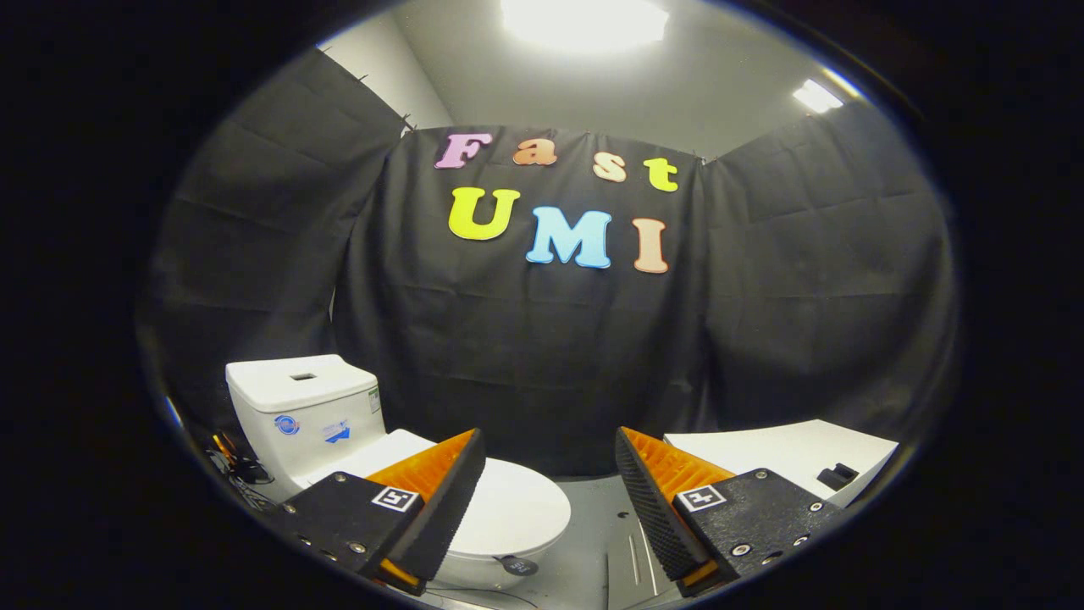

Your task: Open the toilet lid.

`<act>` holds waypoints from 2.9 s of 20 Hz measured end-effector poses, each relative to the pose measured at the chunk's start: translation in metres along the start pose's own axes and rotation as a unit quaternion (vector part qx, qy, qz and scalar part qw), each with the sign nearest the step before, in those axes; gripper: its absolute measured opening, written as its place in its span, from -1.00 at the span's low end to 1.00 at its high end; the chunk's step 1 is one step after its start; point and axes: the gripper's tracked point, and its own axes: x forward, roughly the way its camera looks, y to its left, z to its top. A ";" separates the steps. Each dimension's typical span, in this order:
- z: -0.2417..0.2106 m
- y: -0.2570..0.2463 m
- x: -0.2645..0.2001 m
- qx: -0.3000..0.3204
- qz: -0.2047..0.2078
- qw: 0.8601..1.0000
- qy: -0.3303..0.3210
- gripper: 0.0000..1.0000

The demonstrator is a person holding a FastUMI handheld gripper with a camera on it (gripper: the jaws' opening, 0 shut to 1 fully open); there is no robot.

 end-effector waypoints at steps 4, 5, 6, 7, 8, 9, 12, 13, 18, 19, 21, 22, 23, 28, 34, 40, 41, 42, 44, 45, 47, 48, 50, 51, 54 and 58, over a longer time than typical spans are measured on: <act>0.009 0.001 0.001 0.019 -0.001 1.000 -0.012 0.90; 0.011 0.002 0.004 0.033 -0.002 0.999 -0.016 0.89; 0.016 0.005 0.006 0.050 0.002 0.999 -0.021 0.90; 0.019 0.010 0.009 0.066 0.006 0.997 -0.026 0.90; 0.022 0.014 0.012 0.078 0.010 0.997 -0.028 0.90; 0.023 0.016 0.015 0.087 0.012 0.996 -0.030 0.90; 0.021 0.020 0.022 0.121 0.010 0.992 -0.027 0.90; 0.021 0.020 0.023 0.133 0.003 0.991 -0.025 0.90; 0.016 0.033 0.028 0.209 -0.010 0.977 -0.026 0.90; 0.014 0.035 0.030 0.221 -0.011 0.975 -0.023 0.91; 0.008 0.041 0.032 0.242 -0.016 0.970 -0.019 0.91; 0.005 0.044 0.034 0.252 -0.016 0.967 -0.017 0.91; 0.002 0.050 0.034 0.261 -0.014 0.965 -0.014 0.91; -0.039 0.065 0.039 0.302 -0.020 0.953 0.022 0.91; -0.087 0.062 0.041 0.380 -0.048 0.923 0.046 0.91; -0.153 0.026 0.033 0.425 -0.115 0.895 0.077 0.91; -0.160 0.022 0.033 0.433 -0.124 0.889 0.077 0.91; -0.166 0.018 0.033 0.442 -0.128 0.884 0.077 0.91; -0.182 0.011 0.032 0.463 -0.139 0.872 0.079 0.91; -0.191 0.009 0.031 0.475 -0.144 0.864 0.083 0.91; -0.208 0.005 0.029 0.500 -0.157 0.847 0.090 0.91; -0.217 0.005 0.028 0.509 -0.160 0.840 0.096 0.91; -0.234 0.004 0.026 0.517 -0.167 0.833 0.107 0.91; -0.241 0.004 0.025 0.522 -0.170 0.828 0.113 0.91; -0.265 0.009 0.022 0.541 -0.177 0.810 0.139 0.92; -0.288 0.010 0.019 0.571 -0.197 0.782 0.157 0.89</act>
